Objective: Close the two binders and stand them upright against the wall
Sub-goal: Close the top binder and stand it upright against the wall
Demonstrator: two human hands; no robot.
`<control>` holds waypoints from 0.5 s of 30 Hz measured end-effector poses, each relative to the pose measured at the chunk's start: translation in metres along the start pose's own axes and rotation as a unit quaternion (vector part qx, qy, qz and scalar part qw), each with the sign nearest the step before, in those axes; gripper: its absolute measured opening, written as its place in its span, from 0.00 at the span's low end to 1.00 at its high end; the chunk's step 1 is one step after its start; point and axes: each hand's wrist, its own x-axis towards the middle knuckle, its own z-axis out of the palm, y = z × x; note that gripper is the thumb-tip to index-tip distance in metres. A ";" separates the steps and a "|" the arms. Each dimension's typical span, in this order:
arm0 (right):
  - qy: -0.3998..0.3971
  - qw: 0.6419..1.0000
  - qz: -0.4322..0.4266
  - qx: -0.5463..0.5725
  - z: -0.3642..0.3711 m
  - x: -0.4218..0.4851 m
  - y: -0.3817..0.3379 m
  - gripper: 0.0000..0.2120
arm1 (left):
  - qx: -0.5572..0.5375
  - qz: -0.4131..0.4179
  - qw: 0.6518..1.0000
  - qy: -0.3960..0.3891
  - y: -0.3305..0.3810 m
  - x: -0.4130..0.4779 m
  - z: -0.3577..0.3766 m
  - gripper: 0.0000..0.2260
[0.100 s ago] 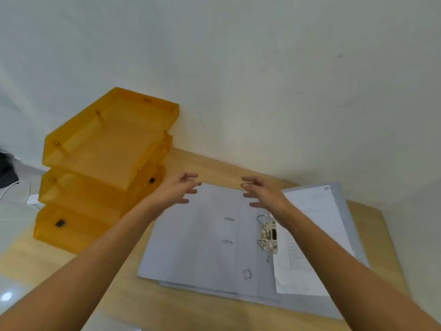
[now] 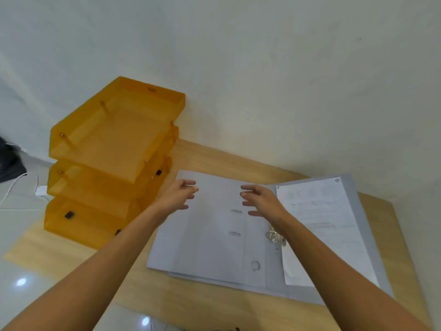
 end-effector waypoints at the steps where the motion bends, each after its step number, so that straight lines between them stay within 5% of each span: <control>1: -0.010 1.000 0.016 0.004 0.010 0.000 0.013 0.15 | 0.000 -0.020 1.000 0.010 -0.018 0.002 0.000 0.19; 7: -0.042 0.996 0.081 0.023 0.053 0.013 0.053 0.23 | 0.095 -0.123 0.986 0.066 -0.091 0.016 -0.008 0.28; 15: -0.068 0.988 0.138 0.012 0.091 0.024 0.073 0.26 | 0.116 -0.150 0.977 0.095 -0.134 0.028 -0.018 0.32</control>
